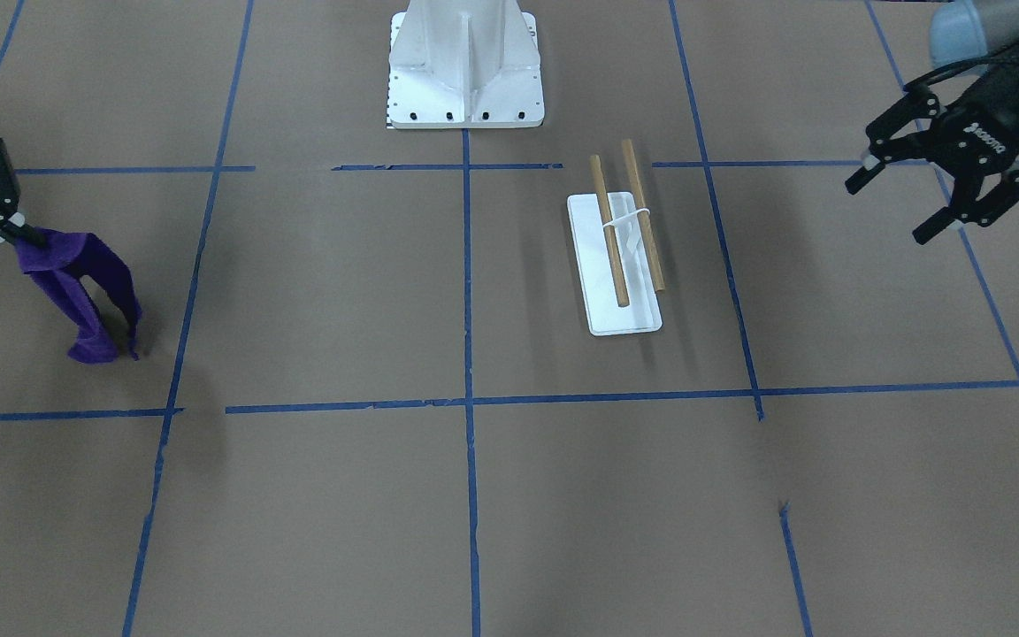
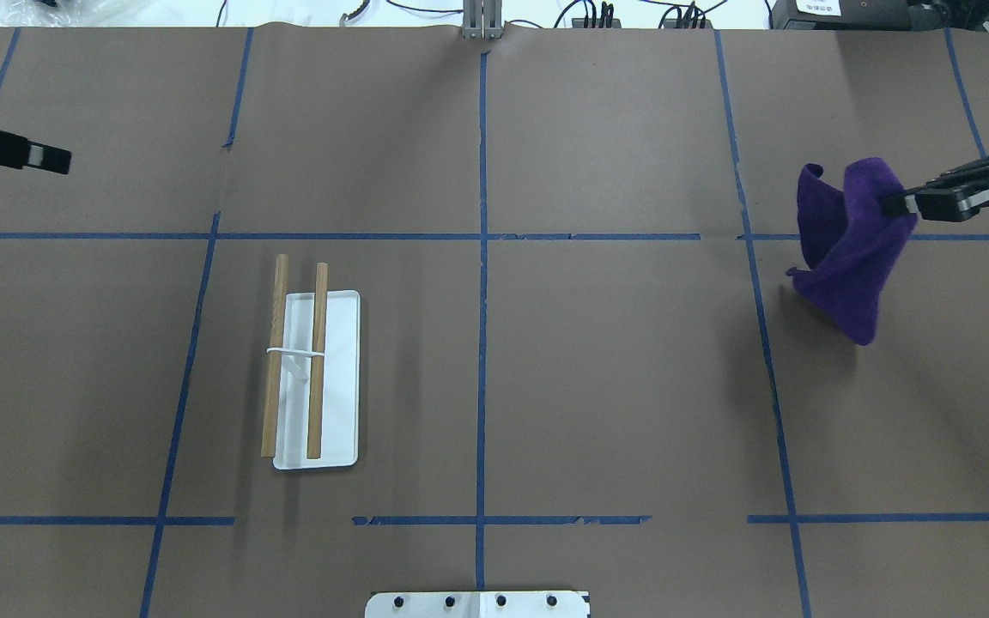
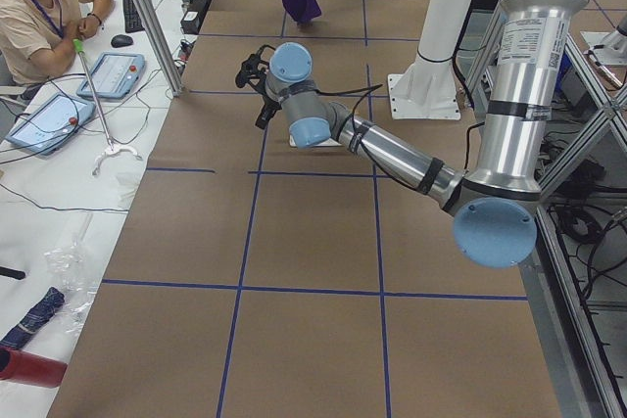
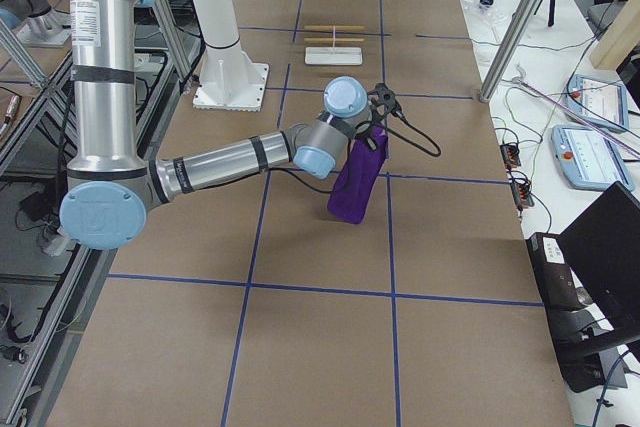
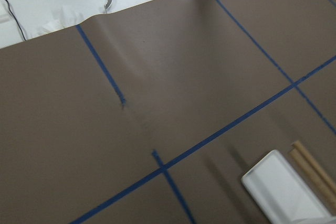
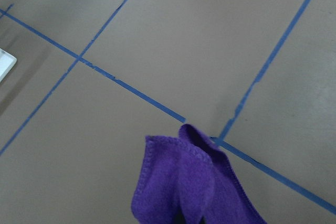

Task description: Hang towel on rack

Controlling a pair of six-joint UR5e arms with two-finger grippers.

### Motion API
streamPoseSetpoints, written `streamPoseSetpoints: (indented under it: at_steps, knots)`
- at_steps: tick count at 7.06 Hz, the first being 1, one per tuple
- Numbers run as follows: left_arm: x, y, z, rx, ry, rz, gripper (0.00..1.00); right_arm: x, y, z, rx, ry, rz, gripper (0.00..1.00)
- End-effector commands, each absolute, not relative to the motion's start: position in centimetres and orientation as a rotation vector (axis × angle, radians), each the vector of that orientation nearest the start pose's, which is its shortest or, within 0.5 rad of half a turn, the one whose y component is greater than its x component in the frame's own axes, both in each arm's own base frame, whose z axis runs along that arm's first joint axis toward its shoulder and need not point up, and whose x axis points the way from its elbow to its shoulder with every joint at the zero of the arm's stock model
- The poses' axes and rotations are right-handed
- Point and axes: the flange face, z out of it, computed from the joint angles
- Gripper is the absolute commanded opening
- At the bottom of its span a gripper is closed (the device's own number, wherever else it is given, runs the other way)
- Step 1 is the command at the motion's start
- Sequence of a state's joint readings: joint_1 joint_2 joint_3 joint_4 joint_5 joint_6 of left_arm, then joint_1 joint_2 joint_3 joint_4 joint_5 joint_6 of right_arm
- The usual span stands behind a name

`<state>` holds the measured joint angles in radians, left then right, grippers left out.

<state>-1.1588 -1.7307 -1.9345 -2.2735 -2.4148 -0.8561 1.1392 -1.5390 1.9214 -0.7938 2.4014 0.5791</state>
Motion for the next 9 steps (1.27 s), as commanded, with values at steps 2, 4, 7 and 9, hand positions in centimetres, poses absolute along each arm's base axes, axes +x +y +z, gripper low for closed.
streamPoseSetpoints:
  at_steps: [2, 4, 7, 9]
  knots:
    - [29.1, -46.9, 19.4, 0.142, 1.472, -0.224, 0.76, -22.7, -44.5, 28.6, 0.7, -1.225, -0.363, 0.0]
    - [37.1, -46.8, 15.7, 0.042, 1.478, -0.328, 0.71, -27.9, -43.1, 24.7, 0.763, -1.26, -0.469, 0.0]
    - [41.3, -46.4, 14.1, -0.026, 1.482, -0.385, 0.61, -34.5, -39.3, 20.5, 0.984, -1.205, -0.568, 0.0]
    - [43.9, -44.9, 13.0, -0.062, 1.491, -0.4, 0.62, -35.9, -38.3, 19.0, 1.018, -1.216, -0.57, 0.0]
